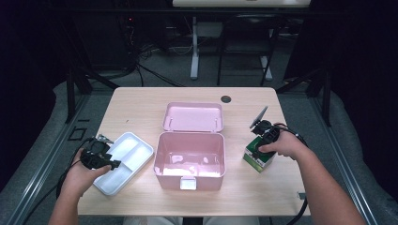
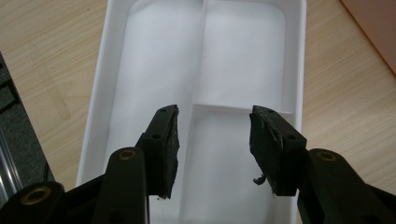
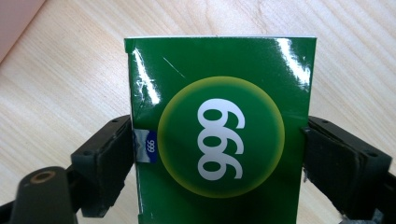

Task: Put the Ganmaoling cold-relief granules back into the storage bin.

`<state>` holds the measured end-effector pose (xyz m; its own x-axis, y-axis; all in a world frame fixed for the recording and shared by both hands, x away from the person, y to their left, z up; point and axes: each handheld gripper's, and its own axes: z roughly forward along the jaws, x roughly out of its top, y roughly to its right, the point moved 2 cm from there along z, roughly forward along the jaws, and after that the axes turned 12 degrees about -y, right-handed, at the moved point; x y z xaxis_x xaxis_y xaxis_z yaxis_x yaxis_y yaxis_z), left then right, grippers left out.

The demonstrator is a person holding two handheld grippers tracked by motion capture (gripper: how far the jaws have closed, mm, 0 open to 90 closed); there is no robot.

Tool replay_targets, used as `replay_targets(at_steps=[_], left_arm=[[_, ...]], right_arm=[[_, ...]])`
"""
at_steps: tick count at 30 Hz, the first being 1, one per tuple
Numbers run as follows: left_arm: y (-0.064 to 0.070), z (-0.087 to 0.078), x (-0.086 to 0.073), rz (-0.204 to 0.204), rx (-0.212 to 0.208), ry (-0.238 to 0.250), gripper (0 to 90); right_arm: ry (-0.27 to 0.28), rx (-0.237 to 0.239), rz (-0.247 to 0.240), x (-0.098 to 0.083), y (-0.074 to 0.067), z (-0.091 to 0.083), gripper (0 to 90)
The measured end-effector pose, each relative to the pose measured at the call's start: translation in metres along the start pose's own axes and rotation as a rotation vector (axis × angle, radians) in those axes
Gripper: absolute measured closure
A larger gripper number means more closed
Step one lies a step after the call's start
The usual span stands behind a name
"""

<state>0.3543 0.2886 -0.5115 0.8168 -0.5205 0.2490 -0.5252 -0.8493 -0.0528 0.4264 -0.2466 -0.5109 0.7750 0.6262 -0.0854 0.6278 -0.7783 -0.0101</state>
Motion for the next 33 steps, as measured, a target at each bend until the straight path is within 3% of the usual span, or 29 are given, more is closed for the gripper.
replay_targets(at_steps=[11, 33], left_arm=[[-0.0002, -0.0010, -0.0003, -0.003, 0.002, 0.004, 52.3], [-0.0022, -0.0016, -0.0015, -0.008, 0.002, 0.010, 52.6]], right_arm=[[-0.066, 0.011, -0.011, -0.0009, -0.0041, -0.0004, 14.1], [-0.062, 0.023, -0.019, -0.0010, -0.0038, -0.0025, 16.7]])
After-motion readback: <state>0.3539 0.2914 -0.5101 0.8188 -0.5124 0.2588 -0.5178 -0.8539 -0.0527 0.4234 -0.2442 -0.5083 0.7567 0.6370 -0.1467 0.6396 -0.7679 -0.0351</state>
